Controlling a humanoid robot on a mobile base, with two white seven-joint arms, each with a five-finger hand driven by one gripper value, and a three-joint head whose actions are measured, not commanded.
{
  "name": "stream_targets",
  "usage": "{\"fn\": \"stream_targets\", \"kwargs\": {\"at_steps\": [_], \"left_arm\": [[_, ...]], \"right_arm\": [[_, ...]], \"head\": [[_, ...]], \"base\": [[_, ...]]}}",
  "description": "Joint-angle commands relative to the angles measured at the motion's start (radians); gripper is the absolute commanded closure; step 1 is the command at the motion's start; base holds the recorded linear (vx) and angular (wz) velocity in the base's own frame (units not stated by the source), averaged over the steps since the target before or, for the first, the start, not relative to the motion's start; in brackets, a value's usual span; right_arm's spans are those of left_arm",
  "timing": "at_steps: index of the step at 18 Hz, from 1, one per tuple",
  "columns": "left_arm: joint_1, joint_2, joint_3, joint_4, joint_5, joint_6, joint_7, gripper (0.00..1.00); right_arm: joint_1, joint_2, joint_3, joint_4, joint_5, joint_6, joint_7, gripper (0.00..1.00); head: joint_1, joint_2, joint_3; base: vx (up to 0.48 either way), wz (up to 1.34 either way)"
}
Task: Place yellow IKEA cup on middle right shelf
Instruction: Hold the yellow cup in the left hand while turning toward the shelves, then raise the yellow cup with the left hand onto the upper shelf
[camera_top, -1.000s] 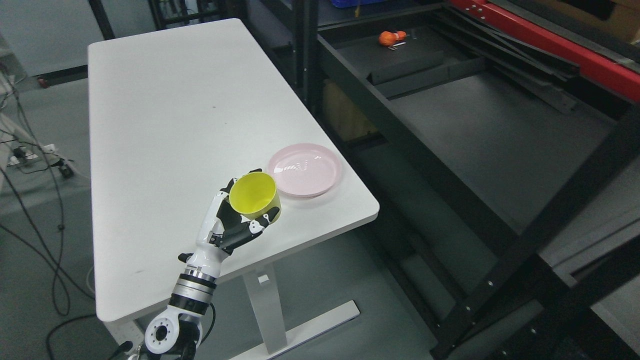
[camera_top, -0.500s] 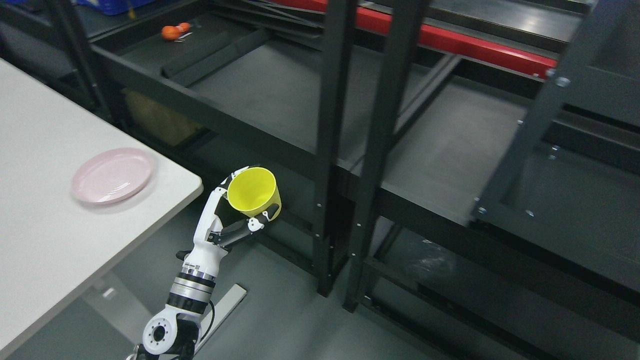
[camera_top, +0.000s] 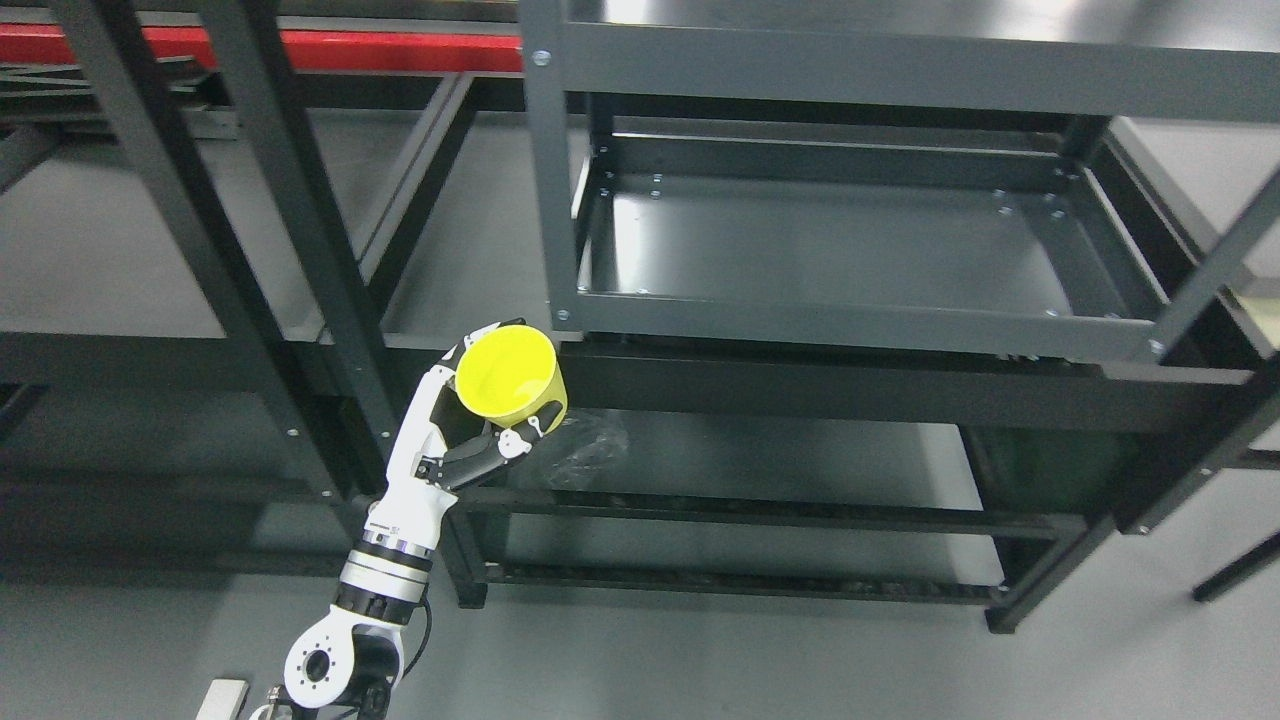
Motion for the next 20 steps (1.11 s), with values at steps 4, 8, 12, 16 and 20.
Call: {"fn": "stream_targets", "kwargs": {"at_steps": [4, 8, 12, 16, 20], "left_arm": [[0.002, 0.017, -0.083, -0.031, 0.000, -0.009, 0.000, 0.99], [0.002, 0.017, -0.116, -0.066, 0.000, -0.011, 0.000, 0.99], [0.001, 0.017, -0.131, -0.092, 0.000, -0.011, 0.000, 0.99], [-0.013, 0.017, -0.148, -0.105, 0.001, -0.011, 0.000, 0.99], [-0.091, 0.017, -0.171, -0.109, 0.002, -0.012, -0.001, 0.98]], "right_arm": [[0.013, -0.017, 0.017, 0.000, -0.025, 0.001, -0.001, 0.01], [0.013, -0.017, 0.017, 0.000, -0.025, 0.001, -0.001, 0.01], [0.013, -0.017, 0.017, 0.000, -0.025, 0.001, -0.001, 0.01], [0.013, -0.017, 0.017, 0.000, -0.025, 0.001, -0.001, 0.01], [0.013, -0.017, 0.017, 0.000, -0.025, 0.001, -0.001, 0.01]], "head": [[0.0000, 0.000, 0.000], [0.0000, 0.000, 0.000], [0.0000, 0.000, 0.000], [0.0000, 0.000, 0.000], [0.0000, 0.000, 0.000]], "base": [[-0.077, -0.49], [0.036, -0.12], [0.097, -0.07], [0.102, -0.24], [0.147, -0.11]]}}
